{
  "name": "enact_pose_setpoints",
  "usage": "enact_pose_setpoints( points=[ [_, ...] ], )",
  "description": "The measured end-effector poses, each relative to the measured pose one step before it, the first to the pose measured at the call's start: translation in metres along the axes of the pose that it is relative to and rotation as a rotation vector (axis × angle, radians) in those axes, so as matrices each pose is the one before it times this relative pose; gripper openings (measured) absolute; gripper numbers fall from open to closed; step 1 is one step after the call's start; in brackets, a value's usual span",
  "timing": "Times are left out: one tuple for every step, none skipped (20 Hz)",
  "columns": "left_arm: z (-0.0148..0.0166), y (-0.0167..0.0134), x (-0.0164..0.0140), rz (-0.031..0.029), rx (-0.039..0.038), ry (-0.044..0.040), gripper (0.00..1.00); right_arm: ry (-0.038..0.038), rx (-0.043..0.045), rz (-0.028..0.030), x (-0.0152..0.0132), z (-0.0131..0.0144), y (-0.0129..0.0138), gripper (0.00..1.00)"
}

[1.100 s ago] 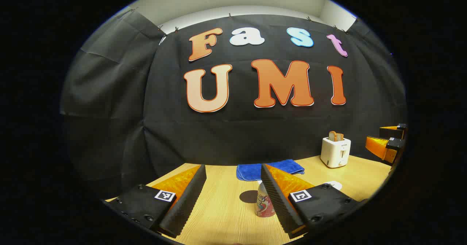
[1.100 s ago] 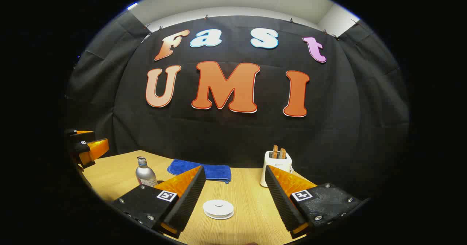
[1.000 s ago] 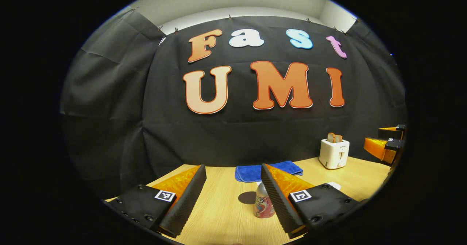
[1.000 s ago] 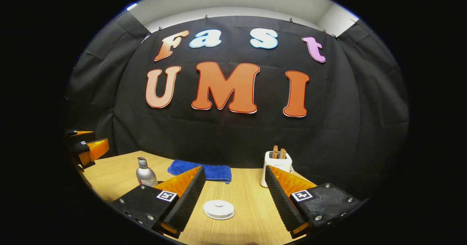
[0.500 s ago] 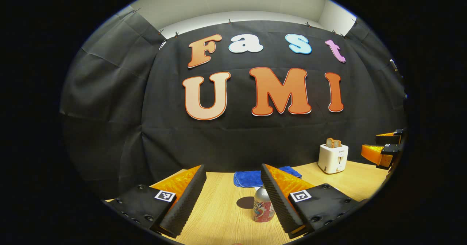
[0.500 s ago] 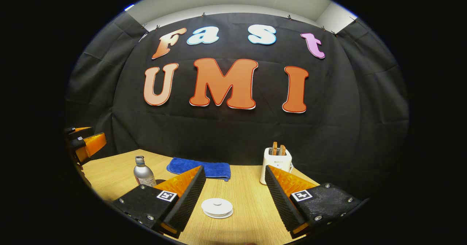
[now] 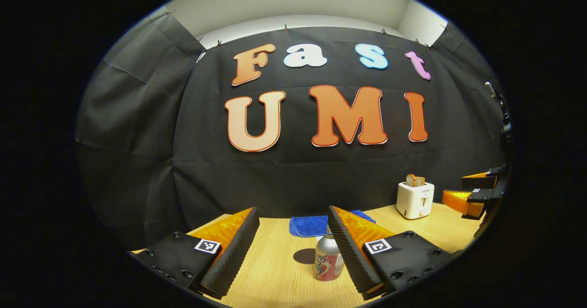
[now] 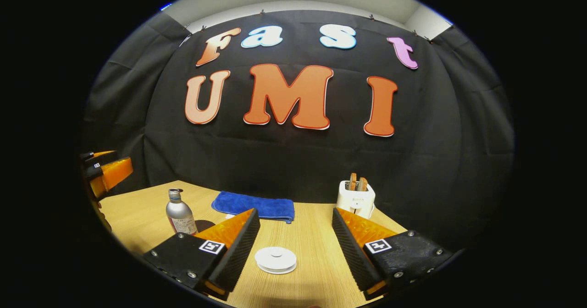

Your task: Open the teacup lid with one hand, grasp the water bottle and pour water into the teacup with the other hand; after pouring, place the water bottle on the coaster and then close the teacup lid.

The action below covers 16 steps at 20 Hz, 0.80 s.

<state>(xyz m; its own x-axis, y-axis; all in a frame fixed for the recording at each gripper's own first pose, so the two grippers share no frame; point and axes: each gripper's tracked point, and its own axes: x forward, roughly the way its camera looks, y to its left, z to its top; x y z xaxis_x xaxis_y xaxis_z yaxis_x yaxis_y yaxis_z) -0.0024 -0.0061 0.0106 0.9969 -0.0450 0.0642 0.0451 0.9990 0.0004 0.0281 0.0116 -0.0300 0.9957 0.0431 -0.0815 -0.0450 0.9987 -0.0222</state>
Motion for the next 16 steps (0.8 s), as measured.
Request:
enact_pose_setpoints(
  points=[
    [-0.00099, 0.00027, -0.00067, 0.00051, 0.00756, 0.00031, 0.98, 0.00584, -0.00187, -0.00030, 0.00360, -0.00287, 0.00136, 0.93],
    [-0.00036, 0.00063, -0.00047, 0.00093, 0.00583, -0.00156, 0.96, 0.00579, 0.00146, 0.00849, 0.00330, -0.00220, 0.00246, 0.92],
    [0.00050, -0.00056, 0.00109, -0.00041, 0.00396, -0.00322, 1.00, 0.00994, 0.00105, 0.01741, 0.00424, -0.00489, 0.00424, 0.89],
    [0.00003, 0.00013, -0.00002, 0.00006, 0.00386, -0.00105, 1.00, 0.01085, -0.00230, 0.01745, 0.00529, -0.00512, 0.00454, 0.89],
    [-0.00064, 0.00063, -0.00001, 0.00275, 0.00373, -0.00019, 0.98, 0.01606, -0.00520, 0.01346, 0.00629, -0.00640, 0.00407, 0.87],
    [-0.00053, 0.00064, 0.00034, 0.00303, 0.00393, -0.00077, 1.00, 0.01697, -0.00180, 0.00828, 0.00541, -0.00655, 0.00242, 0.85],
    [-0.00037, 0.00021, 0.00014, 0.00334, 0.00274, -0.00086, 0.98, 0.02484, 0.00380, 0.00047, 0.00649, -0.00918, 0.00107, 0.82],
    [-0.00100, 0.00031, 0.00041, 0.00110, 0.00311, -0.00121, 0.98, 0.02431, 0.00718, 0.00629, 0.00529, -0.01003, 0.00182, 0.80],
    [-0.00082, 0.00089, 0.00045, 0.00272, 0.00271, 0.00028, 0.98, 0.02545, 0.00640, 0.01029, 0.00718, -0.00915, 0.00373, 0.78],
    [-0.00135, 0.00078, 0.00059, 0.00298, 0.00267, 0.00123, 0.98, 0.02355, 0.00323, 0.00838, 0.00499, -0.01093, 0.00277, 0.73],
    [-0.00233, 0.00078, 0.00128, 0.00279, 0.00254, 0.00319, 0.98, 0.02283, 0.00156, 0.00637, 0.00465, -0.01003, 0.00168, 0.74],
    [-0.00202, 0.00061, 0.00007, 0.00254, 0.00123, 0.00401, 1.00, 0.02331, 0.00069, 0.00336, 0.00583, -0.00870, -0.00019, 0.72],
    [-0.00243, 0.00055, 0.00098, 0.00211, 0.00062, 0.00646, 1.00, 0.01783, 0.00137, 0.00428, 0.00457, -0.00800, 0.00084, 0.71],
    [-0.00252, 0.00012, 0.00081, 0.00108, 0.00002, 0.00532, 1.00, 0.01591, 0.00195, 0.00775, 0.00402, -0.00580, 0.00057, 0.71],
    [-0.00351, -0.00022, 0.00083, -0.00006, -0.00043, 0.00706, 1.00, 0.01480, 0.00320, 0.00313, 0.00357, -0.00699, 0.00054, 0.63],
    [-0.00123, -0.00038, -0.00014, -0.00217, -0.00022, 0.00620, 0.98, 0.01137, 0.00376, 0.00096, 0.00369, -0.00593, 0.00123, 0.64]
  ],
)
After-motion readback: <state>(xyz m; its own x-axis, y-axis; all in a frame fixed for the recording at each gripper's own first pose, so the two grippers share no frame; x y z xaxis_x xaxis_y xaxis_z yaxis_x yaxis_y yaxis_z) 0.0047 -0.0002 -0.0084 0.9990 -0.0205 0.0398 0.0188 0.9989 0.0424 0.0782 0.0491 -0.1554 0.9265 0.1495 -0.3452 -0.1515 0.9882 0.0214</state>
